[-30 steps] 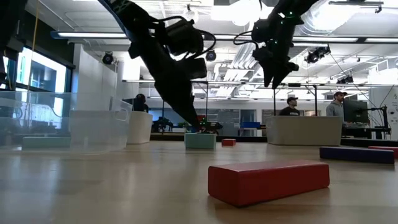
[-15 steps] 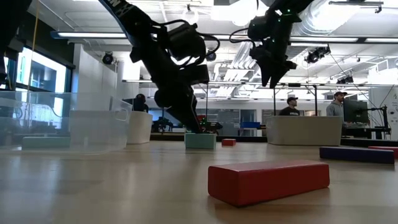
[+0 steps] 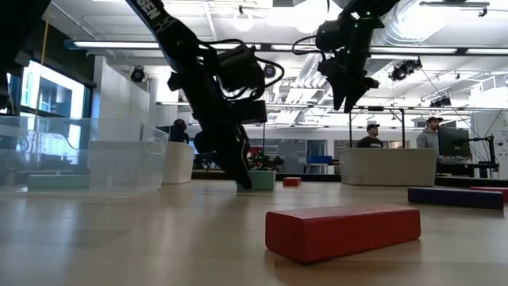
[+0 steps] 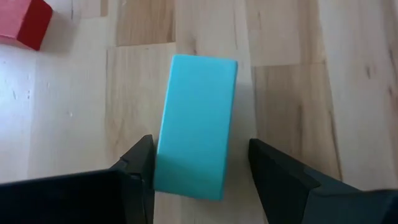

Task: Sort & place blocks by color
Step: Put the light blue block into the transparent bin

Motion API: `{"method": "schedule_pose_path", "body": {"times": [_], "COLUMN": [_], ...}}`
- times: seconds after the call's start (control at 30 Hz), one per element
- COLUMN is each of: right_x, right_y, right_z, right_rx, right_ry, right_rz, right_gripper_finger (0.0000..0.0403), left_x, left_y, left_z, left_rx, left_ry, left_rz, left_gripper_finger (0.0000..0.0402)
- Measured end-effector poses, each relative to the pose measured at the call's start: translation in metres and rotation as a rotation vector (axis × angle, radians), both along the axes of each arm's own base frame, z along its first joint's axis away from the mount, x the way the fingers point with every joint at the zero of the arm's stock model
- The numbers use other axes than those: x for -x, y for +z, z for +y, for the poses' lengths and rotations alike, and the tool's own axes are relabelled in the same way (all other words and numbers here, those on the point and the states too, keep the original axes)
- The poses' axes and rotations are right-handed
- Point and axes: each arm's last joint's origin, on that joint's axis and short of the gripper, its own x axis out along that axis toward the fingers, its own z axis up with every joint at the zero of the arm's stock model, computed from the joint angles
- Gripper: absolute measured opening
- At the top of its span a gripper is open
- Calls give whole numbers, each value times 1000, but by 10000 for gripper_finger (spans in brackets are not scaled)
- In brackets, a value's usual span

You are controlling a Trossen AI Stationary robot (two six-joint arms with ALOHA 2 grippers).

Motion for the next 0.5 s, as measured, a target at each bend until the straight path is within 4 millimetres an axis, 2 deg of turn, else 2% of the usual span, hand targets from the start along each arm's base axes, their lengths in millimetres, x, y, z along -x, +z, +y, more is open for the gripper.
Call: {"method": "schedule_pose_path", "body": {"times": [0.3,0.5], "right_x": [0,0], "right_y": [0,0], "right_z": [0,0], "right_rx": [0,0], "right_ry": [-2,0], "right_rz": [0,0], "right_gripper_finger": [178,178], "left_x": [-4,-3], "left_y": [-1,-1], "left_z": [-1,-1], "left_rx": [-37,-41], "left_ry": [-26,-33], "left_rz": [-19,-15], "left_gripper_finger": [160,117]}}
